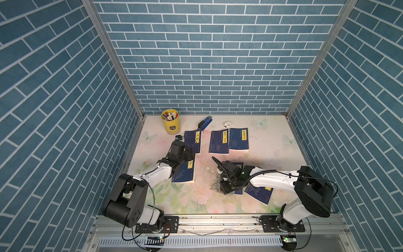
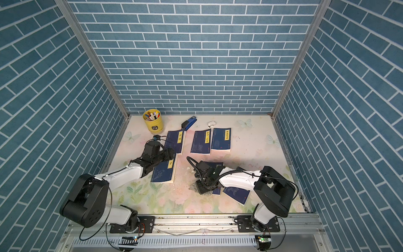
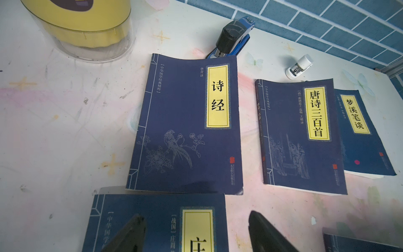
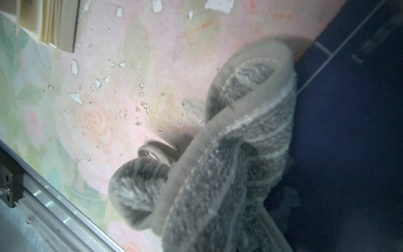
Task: Wipe the cover of the book
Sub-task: Wipe the dirt from the cover of the book.
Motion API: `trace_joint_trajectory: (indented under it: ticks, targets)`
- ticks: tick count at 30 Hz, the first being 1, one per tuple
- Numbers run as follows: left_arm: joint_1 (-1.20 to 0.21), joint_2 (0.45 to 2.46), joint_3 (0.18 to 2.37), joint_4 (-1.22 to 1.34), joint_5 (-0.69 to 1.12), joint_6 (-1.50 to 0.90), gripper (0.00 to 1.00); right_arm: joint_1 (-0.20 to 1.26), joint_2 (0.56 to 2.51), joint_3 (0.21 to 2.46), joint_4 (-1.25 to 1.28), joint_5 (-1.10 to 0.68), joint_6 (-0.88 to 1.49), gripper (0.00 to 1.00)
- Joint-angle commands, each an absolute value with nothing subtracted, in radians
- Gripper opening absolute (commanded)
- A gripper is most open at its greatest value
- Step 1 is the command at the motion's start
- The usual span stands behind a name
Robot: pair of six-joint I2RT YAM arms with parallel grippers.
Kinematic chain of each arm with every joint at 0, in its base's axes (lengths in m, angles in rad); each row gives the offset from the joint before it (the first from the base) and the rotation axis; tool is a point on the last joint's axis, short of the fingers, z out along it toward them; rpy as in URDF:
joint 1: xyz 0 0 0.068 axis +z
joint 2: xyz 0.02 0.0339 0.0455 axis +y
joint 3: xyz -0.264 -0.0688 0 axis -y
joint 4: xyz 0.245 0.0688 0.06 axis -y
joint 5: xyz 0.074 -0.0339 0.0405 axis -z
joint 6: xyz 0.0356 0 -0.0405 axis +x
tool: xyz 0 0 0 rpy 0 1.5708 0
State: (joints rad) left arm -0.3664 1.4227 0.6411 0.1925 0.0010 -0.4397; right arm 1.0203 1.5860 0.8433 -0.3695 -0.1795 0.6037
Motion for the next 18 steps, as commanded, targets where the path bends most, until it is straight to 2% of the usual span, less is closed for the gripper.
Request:
trace_joint_trajectory:
  ticks: [1, 7, 12, 18]
  targets:
    - [-0.371, 1.433, 0.662, 0.178, -0.005, -0.43, 0.79, 0.941, 1.671, 0.833, -0.472, -0.133, 0.572, 0.11]
    - [-0.372, 1.423, 0.647, 0.185, -0.005, -0.433, 0.79, 0.803, 1.779, 0.933, -0.459, -0.113, 0.456, 0.12]
    - [-0.372, 1.424, 0.646, 0.196, 0.007, -0.438, 0.79, 0.763, 1.898, 1.072, -0.485, -0.095, 0.372, 0.12]
    - [-0.372, 1.395, 0.633, 0.19, 0.003, -0.439, 0.8, 0.749, 1.903, 1.074, -0.47, -0.1, 0.381, 0.12]
